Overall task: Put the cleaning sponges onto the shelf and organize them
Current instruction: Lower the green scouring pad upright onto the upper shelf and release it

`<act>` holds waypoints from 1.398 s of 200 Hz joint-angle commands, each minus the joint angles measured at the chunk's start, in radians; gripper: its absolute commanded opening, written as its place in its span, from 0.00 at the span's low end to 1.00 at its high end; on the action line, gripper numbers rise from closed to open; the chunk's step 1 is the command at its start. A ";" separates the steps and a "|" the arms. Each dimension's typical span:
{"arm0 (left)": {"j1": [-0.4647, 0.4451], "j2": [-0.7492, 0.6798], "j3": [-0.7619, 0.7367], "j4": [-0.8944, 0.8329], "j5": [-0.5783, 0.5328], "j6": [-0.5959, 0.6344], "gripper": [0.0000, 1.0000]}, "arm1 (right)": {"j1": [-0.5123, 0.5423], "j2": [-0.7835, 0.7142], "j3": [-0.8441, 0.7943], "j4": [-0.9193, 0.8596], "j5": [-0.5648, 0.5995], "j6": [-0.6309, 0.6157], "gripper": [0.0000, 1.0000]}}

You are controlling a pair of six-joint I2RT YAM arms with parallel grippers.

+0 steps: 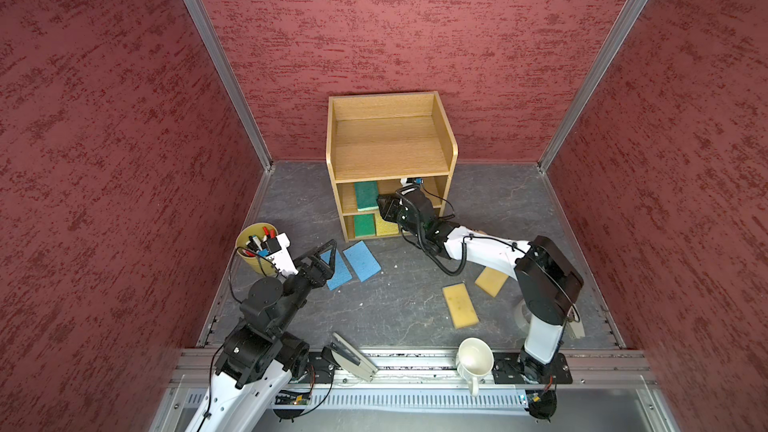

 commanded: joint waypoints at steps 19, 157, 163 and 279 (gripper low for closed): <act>-0.002 0.002 -0.012 0.001 -0.001 0.002 0.81 | 0.002 0.042 0.000 0.000 -0.090 0.036 0.37; -0.002 0.013 -0.018 0.013 0.003 -0.004 0.81 | 0.010 0.020 -0.039 0.010 -0.099 0.074 0.36; -0.003 0.013 -0.018 0.016 0.005 -0.005 0.81 | 0.011 0.021 -0.040 0.008 -0.099 0.075 0.36; -0.003 0.016 -0.018 0.016 0.006 -0.009 0.81 | 0.027 -0.008 -0.052 -0.017 -0.092 0.064 0.38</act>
